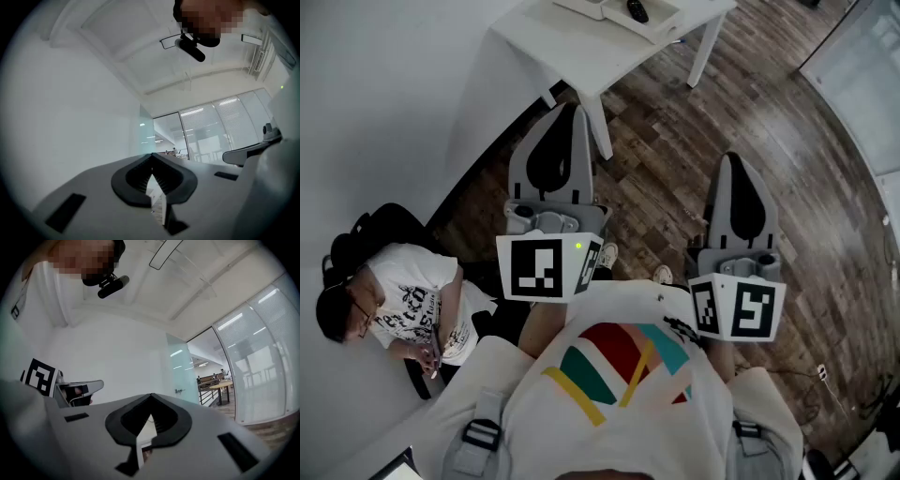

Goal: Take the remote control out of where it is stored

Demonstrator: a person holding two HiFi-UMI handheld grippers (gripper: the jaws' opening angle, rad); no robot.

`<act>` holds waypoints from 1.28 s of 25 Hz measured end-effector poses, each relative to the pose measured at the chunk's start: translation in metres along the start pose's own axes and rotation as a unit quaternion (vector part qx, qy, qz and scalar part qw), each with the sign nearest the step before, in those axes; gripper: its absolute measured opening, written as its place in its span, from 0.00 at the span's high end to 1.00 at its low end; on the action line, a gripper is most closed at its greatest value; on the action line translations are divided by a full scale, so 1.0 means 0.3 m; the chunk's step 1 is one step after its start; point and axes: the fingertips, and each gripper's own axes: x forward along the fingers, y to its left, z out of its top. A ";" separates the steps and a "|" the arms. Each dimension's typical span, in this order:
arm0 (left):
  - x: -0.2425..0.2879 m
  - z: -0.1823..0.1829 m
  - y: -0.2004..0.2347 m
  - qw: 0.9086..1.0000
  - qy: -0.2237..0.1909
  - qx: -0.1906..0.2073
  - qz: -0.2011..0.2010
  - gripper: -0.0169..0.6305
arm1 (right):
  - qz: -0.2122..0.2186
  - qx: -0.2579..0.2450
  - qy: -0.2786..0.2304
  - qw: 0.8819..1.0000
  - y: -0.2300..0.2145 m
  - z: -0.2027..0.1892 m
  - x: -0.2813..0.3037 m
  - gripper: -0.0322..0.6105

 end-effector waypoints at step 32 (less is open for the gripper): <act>0.099 -0.051 0.320 0.999 -0.019 -0.020 0.023 0.96 | 0.001 -0.014 -0.014 1.000 0.123 -0.004 0.249 0.95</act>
